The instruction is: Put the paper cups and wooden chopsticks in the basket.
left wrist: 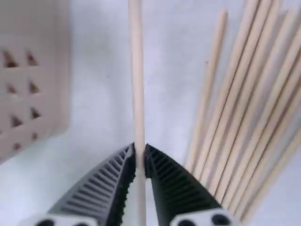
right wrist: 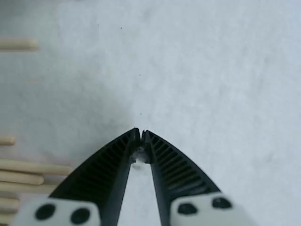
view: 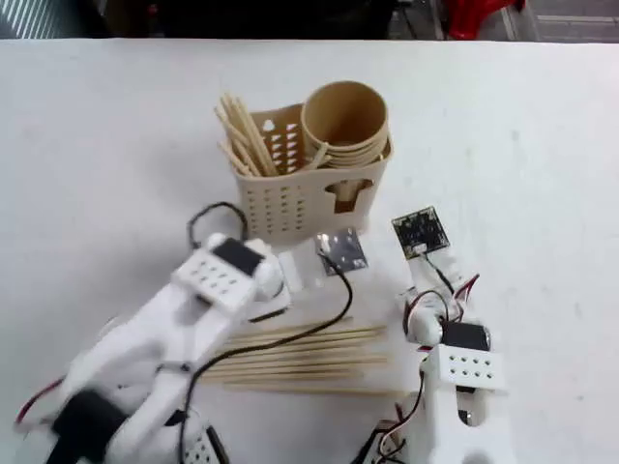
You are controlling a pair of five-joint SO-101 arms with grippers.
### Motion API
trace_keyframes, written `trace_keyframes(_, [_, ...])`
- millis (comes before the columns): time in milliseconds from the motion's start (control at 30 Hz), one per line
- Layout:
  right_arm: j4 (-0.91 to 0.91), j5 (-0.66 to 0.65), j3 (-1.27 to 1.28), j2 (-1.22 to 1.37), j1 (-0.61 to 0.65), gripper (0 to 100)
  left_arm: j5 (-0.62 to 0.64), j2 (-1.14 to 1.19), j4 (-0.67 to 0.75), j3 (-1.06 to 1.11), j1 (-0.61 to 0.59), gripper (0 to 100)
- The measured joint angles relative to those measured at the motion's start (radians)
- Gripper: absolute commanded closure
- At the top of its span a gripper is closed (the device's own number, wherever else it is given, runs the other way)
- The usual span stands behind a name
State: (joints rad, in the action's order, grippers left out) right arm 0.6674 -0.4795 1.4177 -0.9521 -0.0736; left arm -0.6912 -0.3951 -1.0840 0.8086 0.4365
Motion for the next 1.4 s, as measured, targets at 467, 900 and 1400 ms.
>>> trace_keyframes(467, [0.0, 0.0, 0.0, 0.0, 0.0, 98.1, 0.176, -0.612, -0.325, -0.609, 0.002, 98])
trace_keyframes(900, [0.0, 0.0, 0.0, 0.0, 0.0, 98.1, 0.589, -0.241, 0.437, -0.615, -0.112, 98])
trace_keyframes(1400, [0.0, 0.0, 0.0, 0.0, 0.002, 98.1, 0.649, 0.08, 0.647, -0.516, -0.187, 98])
